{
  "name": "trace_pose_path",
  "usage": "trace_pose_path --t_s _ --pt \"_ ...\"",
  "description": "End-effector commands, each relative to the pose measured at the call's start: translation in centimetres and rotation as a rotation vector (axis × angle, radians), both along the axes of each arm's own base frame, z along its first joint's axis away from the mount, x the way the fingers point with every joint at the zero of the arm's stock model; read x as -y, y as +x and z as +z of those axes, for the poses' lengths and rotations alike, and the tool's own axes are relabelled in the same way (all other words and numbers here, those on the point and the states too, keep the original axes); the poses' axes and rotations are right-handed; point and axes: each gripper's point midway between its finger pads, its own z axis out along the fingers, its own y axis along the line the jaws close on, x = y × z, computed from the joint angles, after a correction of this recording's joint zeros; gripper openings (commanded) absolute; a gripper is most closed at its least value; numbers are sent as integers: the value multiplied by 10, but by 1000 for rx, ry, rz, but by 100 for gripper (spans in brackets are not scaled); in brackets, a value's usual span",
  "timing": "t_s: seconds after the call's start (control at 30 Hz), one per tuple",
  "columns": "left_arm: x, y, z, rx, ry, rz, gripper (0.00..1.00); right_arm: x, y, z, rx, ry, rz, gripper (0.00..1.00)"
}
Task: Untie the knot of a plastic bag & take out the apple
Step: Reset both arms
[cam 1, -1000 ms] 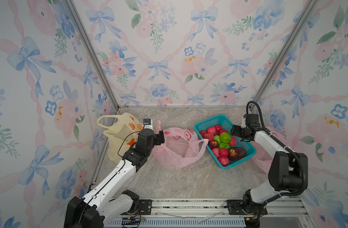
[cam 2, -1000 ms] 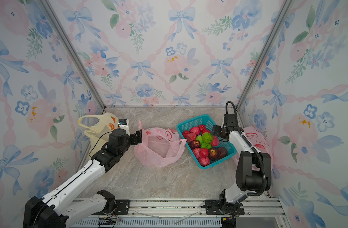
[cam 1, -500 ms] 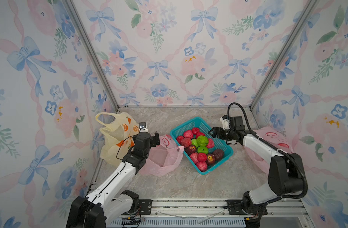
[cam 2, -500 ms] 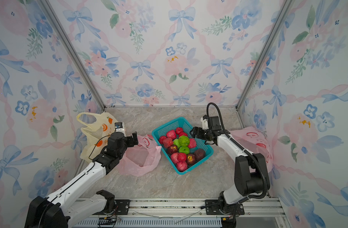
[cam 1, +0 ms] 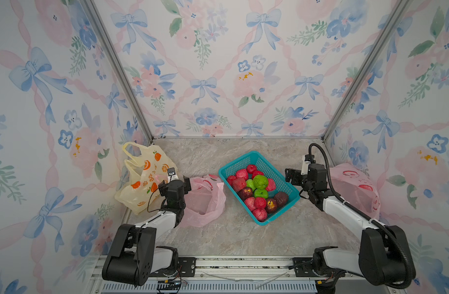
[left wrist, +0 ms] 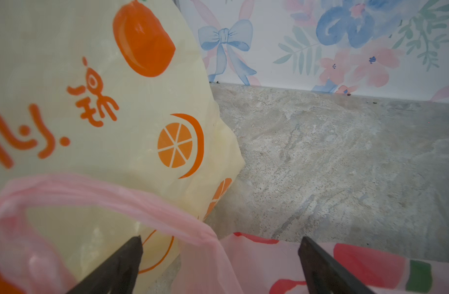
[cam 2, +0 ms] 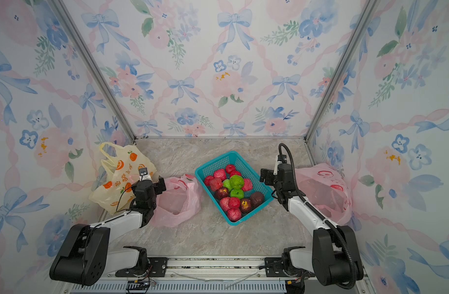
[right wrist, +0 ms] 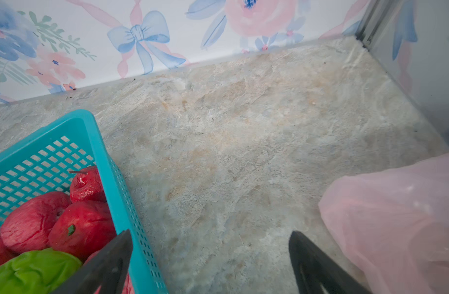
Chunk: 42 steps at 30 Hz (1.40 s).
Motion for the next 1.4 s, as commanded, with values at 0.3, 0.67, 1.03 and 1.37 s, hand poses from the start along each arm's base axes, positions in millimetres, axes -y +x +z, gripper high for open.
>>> trace_pose_path --t_s 0.3,0.67,1.03,1.37 --pt "37 -6 13 199 108 -243 98 44 -10 5 119 -101 -156 96" --pt "26 21 -12 101 1 -271 98 62 -1 -32 69 -213 -200 96" --pt "36 18 -11 108 19 -324 98 44 -3 -46 222 -258 -104 96" --pt "29 22 -14 93 -8 -302 98 42 13 -62 137 -222 -47 96"
